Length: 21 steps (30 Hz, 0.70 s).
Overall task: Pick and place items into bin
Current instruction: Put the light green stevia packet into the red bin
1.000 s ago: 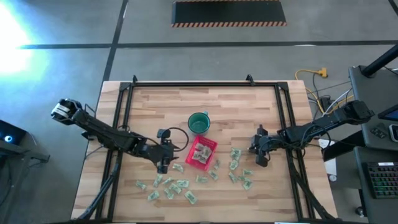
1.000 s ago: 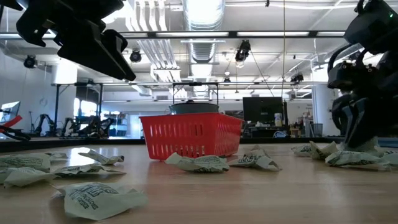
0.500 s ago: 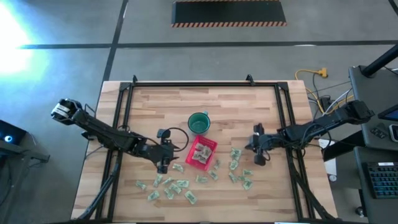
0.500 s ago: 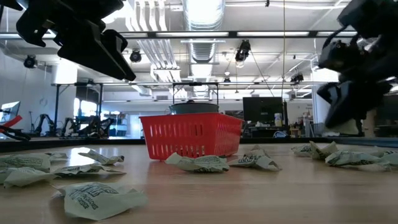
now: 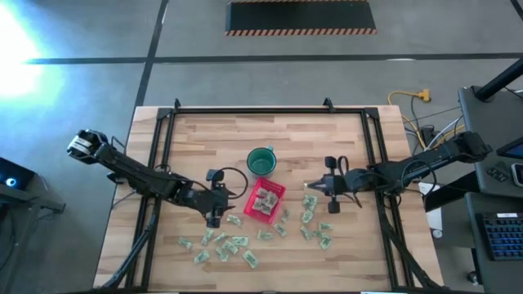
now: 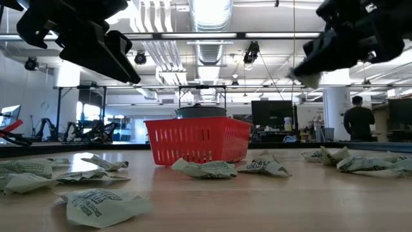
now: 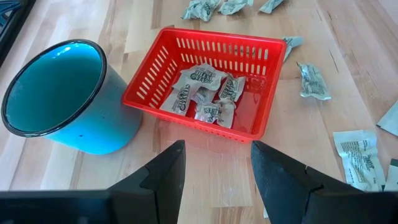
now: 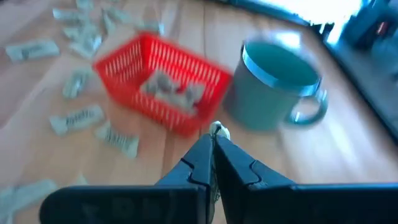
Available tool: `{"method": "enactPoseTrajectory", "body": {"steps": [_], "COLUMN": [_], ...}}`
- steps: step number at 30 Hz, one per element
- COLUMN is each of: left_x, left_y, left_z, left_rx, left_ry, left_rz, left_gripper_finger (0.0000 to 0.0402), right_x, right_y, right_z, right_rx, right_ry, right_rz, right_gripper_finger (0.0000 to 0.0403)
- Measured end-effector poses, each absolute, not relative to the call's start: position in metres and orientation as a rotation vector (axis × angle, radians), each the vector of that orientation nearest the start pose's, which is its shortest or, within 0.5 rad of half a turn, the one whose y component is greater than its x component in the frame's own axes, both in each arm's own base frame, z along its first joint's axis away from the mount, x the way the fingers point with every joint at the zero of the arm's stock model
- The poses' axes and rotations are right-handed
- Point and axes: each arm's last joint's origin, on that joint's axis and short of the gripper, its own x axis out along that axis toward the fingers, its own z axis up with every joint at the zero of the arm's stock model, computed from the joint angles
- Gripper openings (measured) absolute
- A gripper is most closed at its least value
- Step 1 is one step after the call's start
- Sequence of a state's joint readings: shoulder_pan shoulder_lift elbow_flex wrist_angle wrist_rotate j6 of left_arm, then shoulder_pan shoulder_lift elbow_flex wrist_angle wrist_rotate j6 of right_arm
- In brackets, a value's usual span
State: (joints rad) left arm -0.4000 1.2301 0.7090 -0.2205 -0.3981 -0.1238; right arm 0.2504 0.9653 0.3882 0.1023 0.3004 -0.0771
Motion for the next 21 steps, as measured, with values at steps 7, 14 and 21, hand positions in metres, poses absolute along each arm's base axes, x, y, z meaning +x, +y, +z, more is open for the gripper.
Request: {"method": "enactPoseTrajectory", "body": {"steps": [7,14,21], "left_x": [0.229,0.229,0.229], "left_y": [-0.085,-0.085,-0.084], "left_z": [0.219,0.219,0.219], "left_rx": [0.176,0.178,0.179], "left_ry": [0.681,0.68,0.68], "left_rz": [0.038,0.038,0.04], "left_gripper_finger": [0.0167,0.0167,0.0167], "right_x": [0.193,0.197,0.226], "right_y": [0.041,0.041,0.041], "right_z": [0.204,0.21,0.192], "right_rx": [-0.244,-0.234,-0.294], "right_ry": [0.347,0.265,0.232], "right_rz": [-0.023,-0.03,-0.043], "right_gripper_finger": [0.0008,0.0008,0.0008]}}
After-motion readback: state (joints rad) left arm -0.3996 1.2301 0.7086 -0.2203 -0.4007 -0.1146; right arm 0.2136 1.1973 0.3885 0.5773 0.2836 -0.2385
